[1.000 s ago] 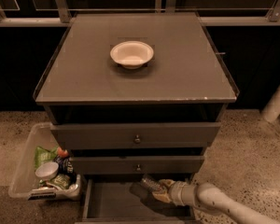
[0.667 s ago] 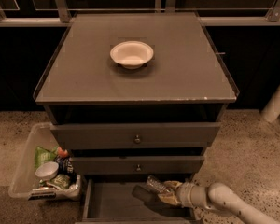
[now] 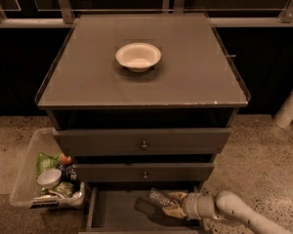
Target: Pick water bottle from bottom drawer and place on counter
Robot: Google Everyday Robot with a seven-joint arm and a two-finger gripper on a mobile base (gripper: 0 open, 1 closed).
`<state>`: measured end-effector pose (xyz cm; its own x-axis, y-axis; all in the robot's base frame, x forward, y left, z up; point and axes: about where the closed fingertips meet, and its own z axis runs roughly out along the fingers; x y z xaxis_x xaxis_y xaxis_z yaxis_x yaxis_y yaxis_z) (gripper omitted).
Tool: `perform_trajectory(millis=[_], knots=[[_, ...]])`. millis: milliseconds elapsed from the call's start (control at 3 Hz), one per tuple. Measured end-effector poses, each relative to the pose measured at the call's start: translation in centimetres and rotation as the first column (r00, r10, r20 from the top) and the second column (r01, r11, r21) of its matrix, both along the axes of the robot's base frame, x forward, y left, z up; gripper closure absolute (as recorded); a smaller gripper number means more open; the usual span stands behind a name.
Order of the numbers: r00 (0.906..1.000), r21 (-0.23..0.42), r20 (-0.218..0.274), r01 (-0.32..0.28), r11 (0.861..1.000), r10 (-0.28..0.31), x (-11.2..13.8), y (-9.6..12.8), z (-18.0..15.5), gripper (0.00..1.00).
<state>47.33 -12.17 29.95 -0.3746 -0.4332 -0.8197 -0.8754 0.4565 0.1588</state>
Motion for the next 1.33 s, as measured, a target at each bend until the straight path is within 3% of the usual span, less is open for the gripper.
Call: perform_trajectory(millis=[333, 667, 1000, 1333], knots=[[0.9986, -0.049, 0.011, -0.051, 0.998, 0.051, -0.6, 0.3, 2.3, 1.0], [0.9986, -0.13, 0.041, -0.026, 0.991, 0.032, -1.3, -0.2, 7.3, 1.0], [0.9962, -0.192, 0.062, 0.072, 0.979, -0.061, -2.0, 0.3, 12.6, 1.0], [0.9898, -0.233, 0.094, 0.126, 0.964, -0.107, -4.5, 0.4, 18.4, 1.0]])
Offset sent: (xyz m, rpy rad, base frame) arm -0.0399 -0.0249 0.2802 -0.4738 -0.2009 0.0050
